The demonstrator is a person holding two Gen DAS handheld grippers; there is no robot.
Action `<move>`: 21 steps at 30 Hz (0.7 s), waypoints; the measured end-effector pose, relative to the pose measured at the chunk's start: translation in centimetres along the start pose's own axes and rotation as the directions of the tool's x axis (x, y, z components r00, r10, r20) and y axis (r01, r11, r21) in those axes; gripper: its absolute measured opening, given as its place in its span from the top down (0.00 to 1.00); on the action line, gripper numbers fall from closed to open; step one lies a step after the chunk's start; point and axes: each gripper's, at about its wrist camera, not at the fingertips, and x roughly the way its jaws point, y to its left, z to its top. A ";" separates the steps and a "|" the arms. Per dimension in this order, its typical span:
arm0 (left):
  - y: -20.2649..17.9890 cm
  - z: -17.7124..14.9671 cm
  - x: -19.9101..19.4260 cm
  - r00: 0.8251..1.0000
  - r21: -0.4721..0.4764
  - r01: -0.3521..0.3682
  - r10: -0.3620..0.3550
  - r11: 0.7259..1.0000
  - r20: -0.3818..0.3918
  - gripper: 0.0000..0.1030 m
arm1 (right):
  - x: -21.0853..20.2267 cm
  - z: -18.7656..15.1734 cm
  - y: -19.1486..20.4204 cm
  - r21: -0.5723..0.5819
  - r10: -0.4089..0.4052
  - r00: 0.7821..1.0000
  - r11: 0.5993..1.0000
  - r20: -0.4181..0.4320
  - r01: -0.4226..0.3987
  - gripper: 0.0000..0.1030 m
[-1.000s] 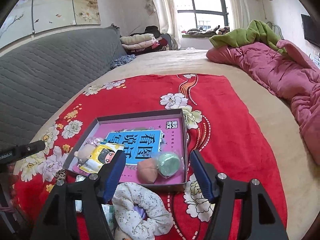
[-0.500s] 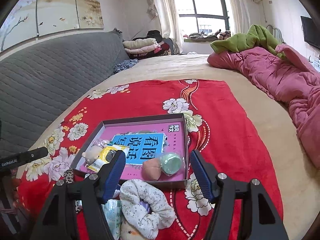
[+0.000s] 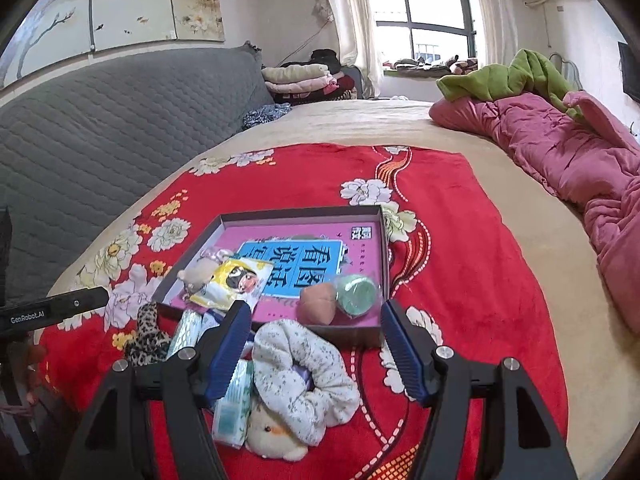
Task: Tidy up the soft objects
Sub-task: 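Withdraw both open tools from the box back toward the remaining pile, then grasp the leopard-print scrunchie with the left tool while the right tool grasps the white floral scrunchie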
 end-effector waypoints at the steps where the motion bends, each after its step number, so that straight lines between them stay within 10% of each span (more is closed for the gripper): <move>1: 0.0 -0.3 0.0 1.000 0.003 0.001 -0.001 1.000 -0.005 0.36 | 0.0 -0.2 0.0 -0.001 0.003 1.000 1.000 -0.004 -0.003 0.35; 21: 0.8 -3.8 2.4 0.992 -0.021 -0.036 0.034 0.999 -0.118 0.36 | 1.6 -4.3 0.6 -0.041 0.009 0.992 0.999 -0.122 -0.014 0.35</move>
